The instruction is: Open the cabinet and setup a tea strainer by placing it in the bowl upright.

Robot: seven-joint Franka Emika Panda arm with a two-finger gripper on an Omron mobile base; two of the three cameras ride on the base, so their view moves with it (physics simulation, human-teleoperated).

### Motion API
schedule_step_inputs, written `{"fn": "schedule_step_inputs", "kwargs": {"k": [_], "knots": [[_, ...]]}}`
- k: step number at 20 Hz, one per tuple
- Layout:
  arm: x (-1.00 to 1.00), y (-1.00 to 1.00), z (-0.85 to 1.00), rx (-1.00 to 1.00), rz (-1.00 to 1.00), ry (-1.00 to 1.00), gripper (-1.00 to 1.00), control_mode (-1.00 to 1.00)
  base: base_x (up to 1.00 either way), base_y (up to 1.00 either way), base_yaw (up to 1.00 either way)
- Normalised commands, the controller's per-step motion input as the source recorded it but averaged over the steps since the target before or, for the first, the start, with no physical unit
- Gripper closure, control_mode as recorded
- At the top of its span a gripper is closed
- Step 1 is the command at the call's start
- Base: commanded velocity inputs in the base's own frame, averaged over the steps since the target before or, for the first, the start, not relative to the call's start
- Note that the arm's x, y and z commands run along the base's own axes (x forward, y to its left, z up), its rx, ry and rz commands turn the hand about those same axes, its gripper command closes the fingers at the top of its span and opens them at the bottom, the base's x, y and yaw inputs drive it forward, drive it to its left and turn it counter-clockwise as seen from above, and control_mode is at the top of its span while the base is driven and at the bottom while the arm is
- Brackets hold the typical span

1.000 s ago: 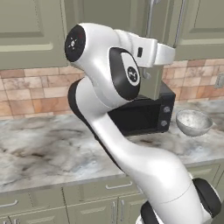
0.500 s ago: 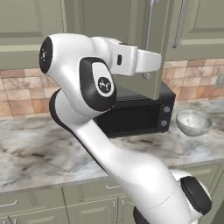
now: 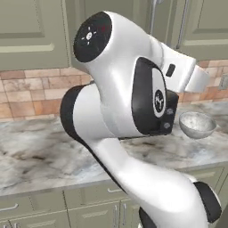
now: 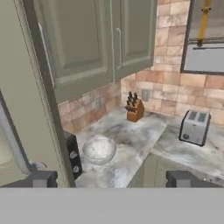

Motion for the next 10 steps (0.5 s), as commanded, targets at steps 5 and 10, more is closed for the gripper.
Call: {"fn": "schedule_step_inputs", "kwargs": {"k": [5, 10], "knots": [[-0.38, -0.73, 0.00, 0.59, 0.08, 0.16, -1.00, -1.00, 0.00, 0.00, 0.00], [-0.04, -0.78, -0.01, 0.75, 0.13, 0.17, -1.00, -1.00, 0.00, 0.00, 0.00]]}}
